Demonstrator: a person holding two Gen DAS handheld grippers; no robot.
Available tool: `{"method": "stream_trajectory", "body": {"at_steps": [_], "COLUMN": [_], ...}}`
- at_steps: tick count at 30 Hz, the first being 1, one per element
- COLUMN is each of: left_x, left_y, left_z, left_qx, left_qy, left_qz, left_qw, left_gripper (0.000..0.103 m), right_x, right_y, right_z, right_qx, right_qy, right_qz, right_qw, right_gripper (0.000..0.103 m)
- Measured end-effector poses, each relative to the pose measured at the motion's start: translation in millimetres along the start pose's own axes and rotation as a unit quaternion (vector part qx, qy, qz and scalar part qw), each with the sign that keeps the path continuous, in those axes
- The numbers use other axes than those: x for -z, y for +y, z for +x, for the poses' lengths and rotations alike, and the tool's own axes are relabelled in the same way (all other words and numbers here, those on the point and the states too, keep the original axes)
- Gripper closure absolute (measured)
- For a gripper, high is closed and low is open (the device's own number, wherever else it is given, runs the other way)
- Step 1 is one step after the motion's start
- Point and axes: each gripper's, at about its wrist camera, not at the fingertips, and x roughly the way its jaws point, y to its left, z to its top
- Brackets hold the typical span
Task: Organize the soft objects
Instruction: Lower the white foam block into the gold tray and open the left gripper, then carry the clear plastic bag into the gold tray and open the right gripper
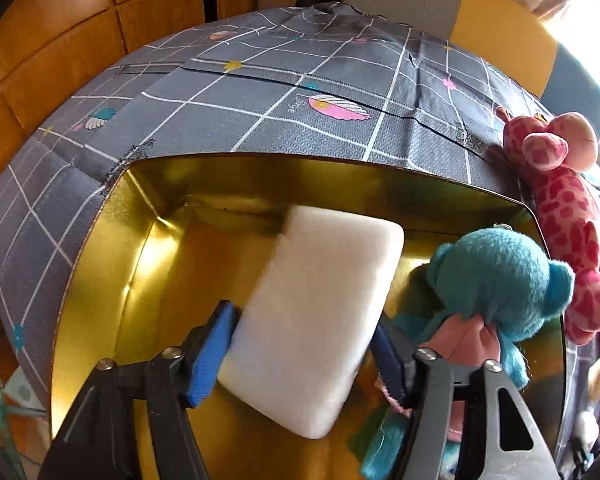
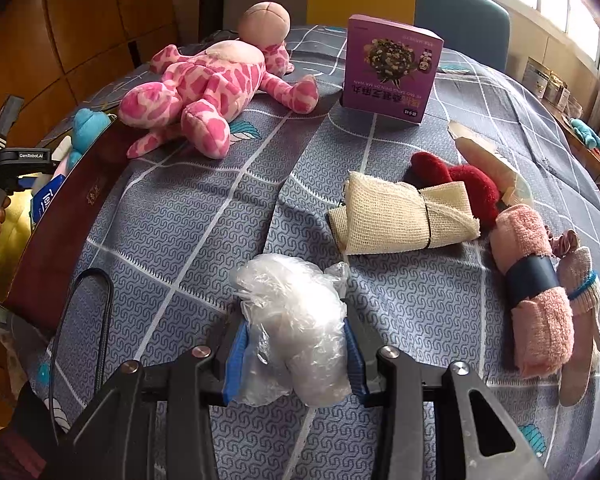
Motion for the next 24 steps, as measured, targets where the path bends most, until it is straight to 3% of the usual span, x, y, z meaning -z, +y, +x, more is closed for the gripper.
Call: {"method": "stream_trajectory", "body": {"at_steps": [5,11,15,24], "left_x": [4,17,33,78], "left_y": [4,10,13,-27], "left_z": [-6,-57,-90,-129], "left_qx": [0.003,-0.009,0.008,0.050], "left_qy": [-0.017,-0.089,-0.125,-0.147], "left_qz": [-0.014,-0.017,-0.021,0.061], "left_qw": [0.9998,0.9958,0.9919,0.9860], "left_gripper": [0.025,0.017,0.016,0.016], "right_x": [1,1,2,4], "right_y": [1,0,0,0], "right_z": [0,0,-1,-3], "right_qx": [0.004,0.003,0.005,0.009], "right_qy": [-0.001,-0.002,-0.005,-0.012], "right_qz": [-0.002,0.003,0.005,0.007], "right_qw": [1.000,1.000,1.000,1.000], "right_gripper": [0.062,0.062,0.062,0.062]}}
